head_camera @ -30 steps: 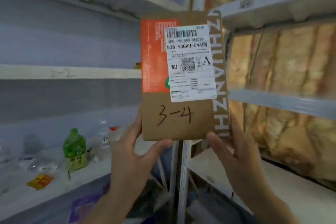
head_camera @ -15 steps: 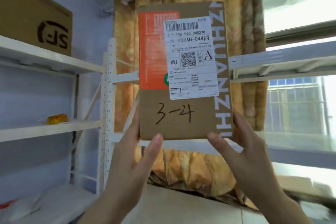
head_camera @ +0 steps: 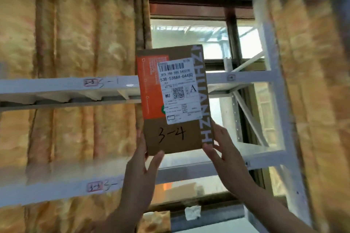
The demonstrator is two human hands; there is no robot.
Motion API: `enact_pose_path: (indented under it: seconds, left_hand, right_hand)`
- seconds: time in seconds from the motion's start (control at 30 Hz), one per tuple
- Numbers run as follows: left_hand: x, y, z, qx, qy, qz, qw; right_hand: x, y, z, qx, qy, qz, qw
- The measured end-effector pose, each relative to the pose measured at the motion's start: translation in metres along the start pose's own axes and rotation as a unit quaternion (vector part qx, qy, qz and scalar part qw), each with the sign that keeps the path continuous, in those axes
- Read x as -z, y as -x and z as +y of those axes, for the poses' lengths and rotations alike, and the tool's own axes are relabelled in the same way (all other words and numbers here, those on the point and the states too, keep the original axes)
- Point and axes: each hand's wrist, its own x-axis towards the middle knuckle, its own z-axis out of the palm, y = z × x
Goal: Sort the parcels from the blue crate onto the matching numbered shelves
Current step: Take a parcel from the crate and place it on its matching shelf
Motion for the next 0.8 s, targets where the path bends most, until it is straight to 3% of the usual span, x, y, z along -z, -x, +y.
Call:
enact_pose_path:
  seconds: [0.1,0.37,0.47,0.8]
  left_hand:
    - [-0.056,-0.019,-0.014,-0.017,0.020,-0.007,1.000]
    - [-0.166,-0.065,-0.057,-0.050,0.046,-0.093,0.993]
    - [-0.207,-0.069,-0.067,-0.068,0.042,-0.110,0.991]
    - [-0.286,-0.087,-0.119,-0.066,-0.041,-0.159,0.984]
  right_hand:
    - [0.036,-0.012,0.028,-0.026,0.004,0.035,0.999]
    - [0.119,-0.026,0.084,-0.062,0.173,0.063,0.981]
    - [0.142,-0.036,0.110,-0.068,0.176,0.068,0.980]
    - [0.184,-0.074,0.222,-0.095,0.183,-0.009,0.978]
